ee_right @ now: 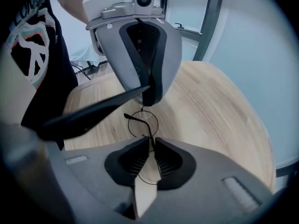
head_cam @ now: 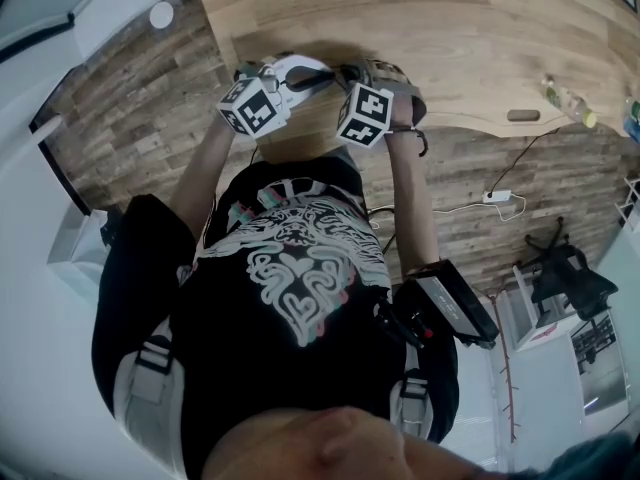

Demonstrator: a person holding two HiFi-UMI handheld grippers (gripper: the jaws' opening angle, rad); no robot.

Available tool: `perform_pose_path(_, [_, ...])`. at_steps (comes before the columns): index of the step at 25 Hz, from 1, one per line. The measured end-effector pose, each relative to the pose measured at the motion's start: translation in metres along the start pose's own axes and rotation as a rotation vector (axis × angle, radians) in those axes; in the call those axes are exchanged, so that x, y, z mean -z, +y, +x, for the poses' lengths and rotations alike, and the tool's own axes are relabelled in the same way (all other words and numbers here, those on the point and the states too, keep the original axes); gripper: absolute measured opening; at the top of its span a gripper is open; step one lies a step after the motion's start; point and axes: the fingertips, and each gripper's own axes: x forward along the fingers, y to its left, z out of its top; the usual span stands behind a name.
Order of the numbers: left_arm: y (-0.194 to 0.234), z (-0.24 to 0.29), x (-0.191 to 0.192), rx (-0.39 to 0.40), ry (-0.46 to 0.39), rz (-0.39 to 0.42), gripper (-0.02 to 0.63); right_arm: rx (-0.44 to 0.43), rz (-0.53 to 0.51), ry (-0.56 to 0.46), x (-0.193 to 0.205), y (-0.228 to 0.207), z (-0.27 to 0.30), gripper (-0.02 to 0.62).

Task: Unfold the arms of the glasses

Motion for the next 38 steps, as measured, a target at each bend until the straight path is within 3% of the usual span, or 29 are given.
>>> perform_pose_path(4, [-0.001,-0.002,0.001,-0.003,0.006,0.005,-0.009,-0.033,0.012,0.017,-0.001,0.001,0.002,0.040])
perform_pose_path(8, [0.000,-0.005,0.002,-0.014,0.005,-0.002,-0.009,-0.034,-0.067,0.006,-0.008,0.006,-0.002,0.021])
perform_pose_path(13, [0.006,-0.007,0.001,-0.053,-0.018,-0.043,-0.009,0.014,-0.090,-0.031,-0.007,0.006,-0.003,0.005])
perform_pose_path(18, [0.021,-0.013,-0.015,-0.096,-0.085,-0.092,-0.009,0.082,0.049,-0.129,-0.002,0.004,-0.013,0.002])
perform_pose_path(21, [0.023,-0.016,-0.012,-0.100,-0.090,-0.121,-0.009,0.103,0.199,-0.223,-0.003,0.002,-0.025,0.000])
perform_pose_path(29, [0.029,-0.017,-0.003,-0.111,-0.107,-0.199,-0.009,0.137,0.462,-0.386,0.005,-0.007,-0.045,0.000])
perform_pose_path(38, [0.031,-0.015,0.001,-0.106,-0.110,-0.243,-0.009,0.161,0.617,-0.524,0.010,-0.012,-0.062,0.000])
